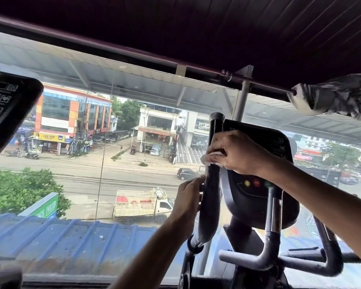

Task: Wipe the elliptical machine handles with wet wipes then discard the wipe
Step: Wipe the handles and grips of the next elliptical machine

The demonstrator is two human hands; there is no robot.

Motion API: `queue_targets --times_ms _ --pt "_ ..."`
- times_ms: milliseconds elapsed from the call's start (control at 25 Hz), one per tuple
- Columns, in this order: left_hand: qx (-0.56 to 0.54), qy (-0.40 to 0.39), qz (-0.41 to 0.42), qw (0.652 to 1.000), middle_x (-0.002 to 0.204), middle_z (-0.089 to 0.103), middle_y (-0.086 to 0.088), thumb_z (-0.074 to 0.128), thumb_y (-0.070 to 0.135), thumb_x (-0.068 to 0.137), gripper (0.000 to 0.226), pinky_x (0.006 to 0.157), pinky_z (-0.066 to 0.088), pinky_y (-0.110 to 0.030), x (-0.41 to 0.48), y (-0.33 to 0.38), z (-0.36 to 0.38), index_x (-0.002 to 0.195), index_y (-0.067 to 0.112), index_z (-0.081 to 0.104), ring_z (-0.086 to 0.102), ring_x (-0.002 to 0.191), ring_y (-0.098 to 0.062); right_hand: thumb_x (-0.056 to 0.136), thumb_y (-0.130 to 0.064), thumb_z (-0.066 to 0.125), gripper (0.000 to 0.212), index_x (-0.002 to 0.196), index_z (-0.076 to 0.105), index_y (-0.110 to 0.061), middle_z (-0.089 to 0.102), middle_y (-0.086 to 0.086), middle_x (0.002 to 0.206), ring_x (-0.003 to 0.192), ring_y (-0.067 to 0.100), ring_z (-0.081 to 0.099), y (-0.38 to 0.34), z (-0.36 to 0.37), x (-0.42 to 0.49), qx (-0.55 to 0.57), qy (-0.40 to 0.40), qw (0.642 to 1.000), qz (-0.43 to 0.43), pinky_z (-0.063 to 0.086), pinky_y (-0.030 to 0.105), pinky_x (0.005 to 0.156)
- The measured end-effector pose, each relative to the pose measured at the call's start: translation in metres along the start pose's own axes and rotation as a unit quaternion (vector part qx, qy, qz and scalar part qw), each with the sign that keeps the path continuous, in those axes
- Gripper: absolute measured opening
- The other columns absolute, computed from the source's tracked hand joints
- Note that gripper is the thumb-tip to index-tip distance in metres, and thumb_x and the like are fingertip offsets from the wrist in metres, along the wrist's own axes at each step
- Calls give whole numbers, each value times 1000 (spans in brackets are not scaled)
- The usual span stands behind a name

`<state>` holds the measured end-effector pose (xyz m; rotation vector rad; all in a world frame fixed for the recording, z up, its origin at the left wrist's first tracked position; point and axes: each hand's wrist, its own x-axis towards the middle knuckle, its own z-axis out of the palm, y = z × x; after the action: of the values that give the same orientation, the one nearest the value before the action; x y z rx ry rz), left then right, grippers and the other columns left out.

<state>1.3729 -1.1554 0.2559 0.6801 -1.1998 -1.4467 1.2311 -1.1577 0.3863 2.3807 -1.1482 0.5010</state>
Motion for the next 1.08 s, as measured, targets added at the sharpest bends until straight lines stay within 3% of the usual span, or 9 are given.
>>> queue_targets --times_ms 80,200,400,520,680,840,1000,1080 --pt "2 2 0 1000 107 78 -11 51 32 98 31 102 51 -53 -1 -3 0 98 15 77 70 110 -39 92 -21 76 12 95 82 -11 68 2 87 82 10 62 12 1 18 -64 54 996 4 54 30 78" --pt "-1 10 4 1000 94 75 -5 51 27 101 29 89 49 -39 -3 -7 0 86 21 75 68 94 -25 97 -15 68 15 91 81 -9 65 5 91 87 20 66 25 3 38 -110 100 988 38 57 36 76" --pt "5 -4 2 1000 86 70 4 48 22 103 28 77 43 -32 -12 -3 -3 96 14 73 60 82 -17 91 -4 72 12 82 79 -4 70 6 85 86 23 63 14 1 34 -102 54 993 5 51 30 83" --pt "2 -9 -4 1000 85 71 7 47 21 104 27 75 43 -31 -17 -4 -4 103 14 73 61 80 -13 93 -11 72 11 87 81 -7 71 4 88 84 15 63 3 0 25 -98 68 993 24 57 39 78" --pt "4 -27 -11 1000 89 73 4 46 20 104 28 70 45 -27 -24 -5 -9 108 12 72 64 77 -14 91 -27 77 13 96 81 -16 67 -7 94 86 4 64 -25 3 -6 -25 -90 995 -15 53 23 84" --pt "11 -34 -12 999 86 71 2 44 17 104 27 67 47 -25 -31 -6 -12 100 9 70 64 75 -13 92 -21 76 12 99 82 -14 66 -4 95 84 10 67 -28 10 -19 -48 -5 999 -14 60 33 84" --pt "3 -33 -9 999 79 64 0 44 14 105 26 61 46 -20 -36 -10 -12 89 15 65 62 70 -11 91 -25 77 11 99 82 -19 65 -9 94 84 4 66 -32 9 -24 -2 -74 996 -53 57 25 83" --pt "-7 -27 -8 1000 81 64 -5 45 13 105 28 64 46 -21 -35 -14 -12 90 7 68 60 74 -15 92 -22 76 8 96 82 -17 65 -6 94 84 8 66 -29 11 -21 -31 -30 998 -37 59 32 82"
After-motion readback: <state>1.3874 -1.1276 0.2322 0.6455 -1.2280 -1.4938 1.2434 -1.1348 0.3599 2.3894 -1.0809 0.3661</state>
